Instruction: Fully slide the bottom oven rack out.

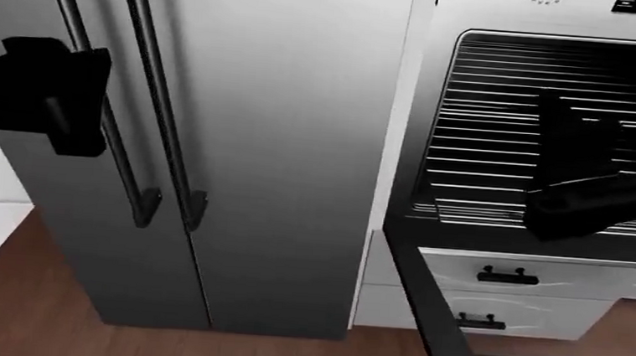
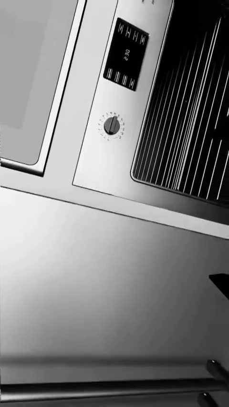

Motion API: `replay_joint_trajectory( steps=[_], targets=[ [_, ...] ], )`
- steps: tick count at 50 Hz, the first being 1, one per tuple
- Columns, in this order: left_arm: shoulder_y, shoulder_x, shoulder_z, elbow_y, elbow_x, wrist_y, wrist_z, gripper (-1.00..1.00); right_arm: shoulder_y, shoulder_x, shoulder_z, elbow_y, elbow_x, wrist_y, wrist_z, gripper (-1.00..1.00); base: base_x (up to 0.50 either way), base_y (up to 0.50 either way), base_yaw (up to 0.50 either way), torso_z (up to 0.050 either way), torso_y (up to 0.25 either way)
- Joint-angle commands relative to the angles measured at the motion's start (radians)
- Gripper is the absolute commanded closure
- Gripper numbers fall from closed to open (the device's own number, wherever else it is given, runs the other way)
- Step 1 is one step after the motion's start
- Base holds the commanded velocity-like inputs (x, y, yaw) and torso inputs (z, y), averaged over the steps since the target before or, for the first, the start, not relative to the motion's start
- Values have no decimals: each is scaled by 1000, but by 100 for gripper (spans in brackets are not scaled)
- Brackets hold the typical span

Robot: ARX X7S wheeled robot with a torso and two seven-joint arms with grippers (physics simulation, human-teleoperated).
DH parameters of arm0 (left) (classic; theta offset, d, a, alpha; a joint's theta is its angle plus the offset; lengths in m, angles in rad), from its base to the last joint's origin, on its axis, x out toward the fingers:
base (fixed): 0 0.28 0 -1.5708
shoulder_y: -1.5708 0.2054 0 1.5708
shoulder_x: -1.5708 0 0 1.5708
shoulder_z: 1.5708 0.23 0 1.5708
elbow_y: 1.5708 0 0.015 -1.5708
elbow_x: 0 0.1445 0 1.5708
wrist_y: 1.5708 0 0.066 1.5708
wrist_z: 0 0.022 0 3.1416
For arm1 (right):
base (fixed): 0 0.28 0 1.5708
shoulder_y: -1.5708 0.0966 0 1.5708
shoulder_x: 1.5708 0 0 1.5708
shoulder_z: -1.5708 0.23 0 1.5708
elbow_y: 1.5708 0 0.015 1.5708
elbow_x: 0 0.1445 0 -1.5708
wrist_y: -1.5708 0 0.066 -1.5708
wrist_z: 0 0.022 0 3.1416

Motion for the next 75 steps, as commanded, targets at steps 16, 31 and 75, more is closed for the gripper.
replay_joint_trajectory(
  steps=[16,31,75],
  targets=[
    [-36,-54,95,-4,38,2,-1,-100,47,52,-66,-3,2,-20,-28,-100,-11,-500,0,0,0],
    [-34,-75,133,22,1,58,-12,-100,47,70,-81,-21,-9,-34,-42,-100,0,-500,0,0,0],
    [28,-147,106,60,26,117,59,-100,25,102,-106,-40,-55,-63,-92,-100,0,-500,0,0,0]
  ],
)
